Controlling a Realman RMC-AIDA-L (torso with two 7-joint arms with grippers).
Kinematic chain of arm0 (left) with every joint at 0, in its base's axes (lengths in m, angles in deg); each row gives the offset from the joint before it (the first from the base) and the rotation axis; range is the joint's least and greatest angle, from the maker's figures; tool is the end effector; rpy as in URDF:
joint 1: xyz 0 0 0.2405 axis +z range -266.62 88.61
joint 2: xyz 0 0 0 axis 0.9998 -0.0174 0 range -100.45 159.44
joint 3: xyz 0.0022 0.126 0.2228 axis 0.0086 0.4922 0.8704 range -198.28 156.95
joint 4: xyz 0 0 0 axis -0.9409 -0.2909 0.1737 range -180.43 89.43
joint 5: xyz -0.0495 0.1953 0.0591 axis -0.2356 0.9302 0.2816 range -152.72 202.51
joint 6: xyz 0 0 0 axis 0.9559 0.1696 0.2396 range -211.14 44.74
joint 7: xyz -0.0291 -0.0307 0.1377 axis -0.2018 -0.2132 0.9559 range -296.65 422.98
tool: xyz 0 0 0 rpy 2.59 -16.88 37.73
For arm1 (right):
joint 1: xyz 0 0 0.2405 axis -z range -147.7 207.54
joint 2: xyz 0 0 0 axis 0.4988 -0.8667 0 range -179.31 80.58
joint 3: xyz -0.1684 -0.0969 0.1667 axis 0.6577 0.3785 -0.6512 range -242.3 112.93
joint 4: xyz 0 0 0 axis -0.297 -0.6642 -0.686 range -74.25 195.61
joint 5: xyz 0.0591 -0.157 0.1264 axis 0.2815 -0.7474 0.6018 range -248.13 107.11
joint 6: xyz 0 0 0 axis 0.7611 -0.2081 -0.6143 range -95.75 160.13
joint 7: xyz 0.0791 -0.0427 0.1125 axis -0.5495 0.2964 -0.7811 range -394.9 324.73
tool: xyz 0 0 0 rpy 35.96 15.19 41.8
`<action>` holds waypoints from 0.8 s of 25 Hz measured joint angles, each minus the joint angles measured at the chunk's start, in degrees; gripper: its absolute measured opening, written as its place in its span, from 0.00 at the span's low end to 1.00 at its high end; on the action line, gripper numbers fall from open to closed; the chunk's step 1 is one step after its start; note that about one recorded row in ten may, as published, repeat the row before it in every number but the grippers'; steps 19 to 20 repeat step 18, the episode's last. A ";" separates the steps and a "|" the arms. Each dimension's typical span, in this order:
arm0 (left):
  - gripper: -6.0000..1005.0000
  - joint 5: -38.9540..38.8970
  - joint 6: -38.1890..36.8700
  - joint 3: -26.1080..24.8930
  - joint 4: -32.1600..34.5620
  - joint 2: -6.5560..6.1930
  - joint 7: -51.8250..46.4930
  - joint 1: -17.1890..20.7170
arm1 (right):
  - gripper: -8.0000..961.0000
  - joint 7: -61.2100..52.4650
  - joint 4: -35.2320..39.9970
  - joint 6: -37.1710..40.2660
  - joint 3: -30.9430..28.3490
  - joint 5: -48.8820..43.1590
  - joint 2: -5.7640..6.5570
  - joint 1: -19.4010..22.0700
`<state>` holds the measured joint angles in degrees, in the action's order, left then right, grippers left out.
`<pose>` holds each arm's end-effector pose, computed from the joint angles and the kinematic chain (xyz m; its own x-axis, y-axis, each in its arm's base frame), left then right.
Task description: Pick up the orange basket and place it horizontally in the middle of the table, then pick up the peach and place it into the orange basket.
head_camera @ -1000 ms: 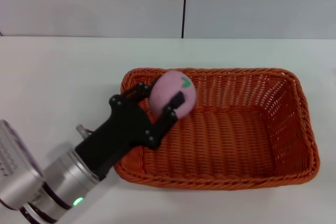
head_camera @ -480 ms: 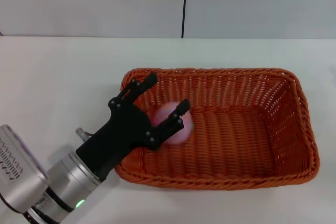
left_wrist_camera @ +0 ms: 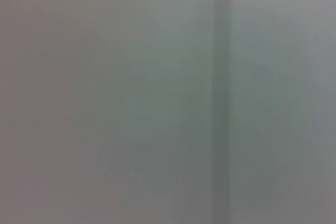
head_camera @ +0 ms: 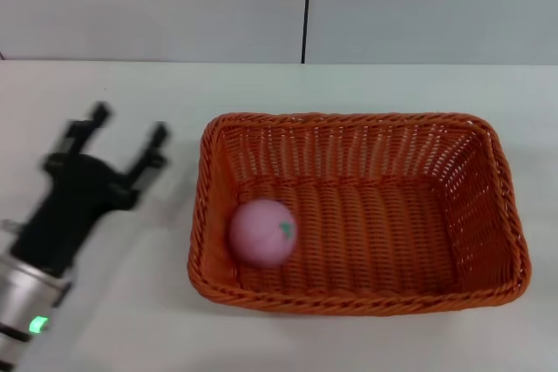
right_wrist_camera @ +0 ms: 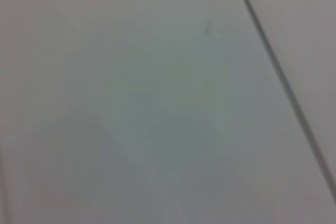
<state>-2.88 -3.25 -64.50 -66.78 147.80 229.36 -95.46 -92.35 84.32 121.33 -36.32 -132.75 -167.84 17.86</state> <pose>-0.3075 0.2238 -0.0513 0.5907 -0.0730 0.8036 0.7078 -0.4314 -0.5594 0.3579 0.2623 0.0987 0.3818 0.2001 -0.9023 -0.8457 -0.3183 -0.4284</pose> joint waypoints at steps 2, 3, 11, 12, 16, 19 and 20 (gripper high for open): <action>0.82 -0.01 0.04 -5.06 1.23 0.01 -1.49 1.26 | 0.68 0.20 0.04 -1.22 -0.51 -0.17 0.36 0.31; 0.82 -0.01 0.04 -8.02 1.90 0.01 -2.76 1.82 | 0.68 0.18 0.04 -1.89 -0.68 -0.17 0.61 0.53; 0.81 0.14 -0.94 -22.58 7.50 -0.33 -12.19 2.25 | 0.68 -1.54 -0.10 -8.92 -1.37 -0.17 0.88 0.99; 0.81 0.19 -1.11 -23.42 8.15 -0.34 -11.85 1.84 | 0.68 -1.56 -0.10 -9.74 -1.74 -0.12 0.75 0.96; 0.81 0.13 -2.17 -24.97 11.62 -0.16 -10.28 -0.79 | 0.68 -1.23 -0.10 -12.36 -4.00 -0.03 0.26 0.86; 0.81 0.09 -3.03 -25.63 12.32 -0.09 -10.27 -1.61 | 0.68 -1.22 -0.04 -12.88 -4.41 -0.08 0.25 1.16; 0.81 0.09 -3.03 -25.63 12.32 -0.09 -10.27 -1.61 | 0.68 -1.22 -0.04 -12.88 -4.41 -0.08 0.25 1.16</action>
